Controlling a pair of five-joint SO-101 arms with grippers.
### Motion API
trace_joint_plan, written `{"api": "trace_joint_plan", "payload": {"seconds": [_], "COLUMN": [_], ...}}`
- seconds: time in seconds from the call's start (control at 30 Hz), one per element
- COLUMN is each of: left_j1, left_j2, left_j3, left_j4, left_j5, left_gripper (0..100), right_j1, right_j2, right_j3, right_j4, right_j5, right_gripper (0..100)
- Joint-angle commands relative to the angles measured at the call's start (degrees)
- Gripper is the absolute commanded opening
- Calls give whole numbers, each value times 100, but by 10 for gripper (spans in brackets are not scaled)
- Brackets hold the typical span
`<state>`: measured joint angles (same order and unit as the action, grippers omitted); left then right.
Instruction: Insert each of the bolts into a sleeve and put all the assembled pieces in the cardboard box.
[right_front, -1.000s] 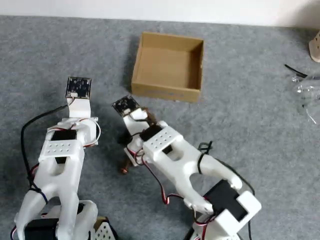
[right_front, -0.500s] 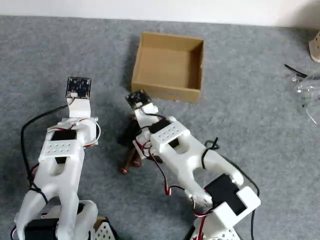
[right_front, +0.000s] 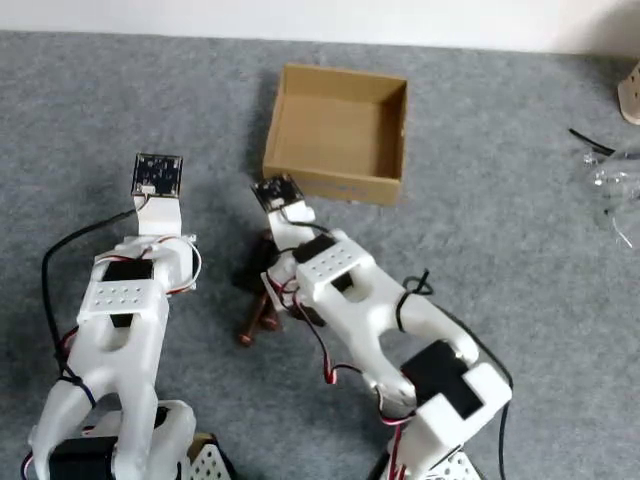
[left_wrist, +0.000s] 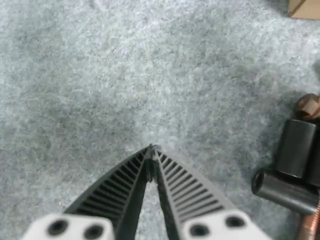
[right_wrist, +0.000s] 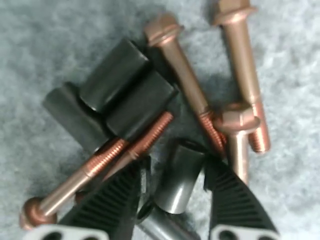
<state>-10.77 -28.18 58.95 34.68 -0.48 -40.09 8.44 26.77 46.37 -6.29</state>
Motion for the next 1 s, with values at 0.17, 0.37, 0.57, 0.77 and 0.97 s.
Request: {"api": "trace_joint_plan", "payload": {"seconds": [0.17,0.37,0.57,0.77,0.97], "left_j1": [-75,-75,-75,-75,-66], "left_j2": [-224,-224,-224,-224,-215], "left_j3": [-22,-22,-22,-22,-22], "left_j4": [-79,-79,-79,-79,-79], "left_j5": [44,44,44,44,44], "left_gripper": [11,11,11,11,11], "right_j1": [127,127,127,286,875], "right_j2": [110,110,-40,-1543,-2967], "right_j3": [-426,-435,-488,-330,347], "right_j4": [629,699,1007,1305,1305], "right_j5": [-97,-97,-70,-53,264], "right_gripper": [146,11,4,4,4]}}
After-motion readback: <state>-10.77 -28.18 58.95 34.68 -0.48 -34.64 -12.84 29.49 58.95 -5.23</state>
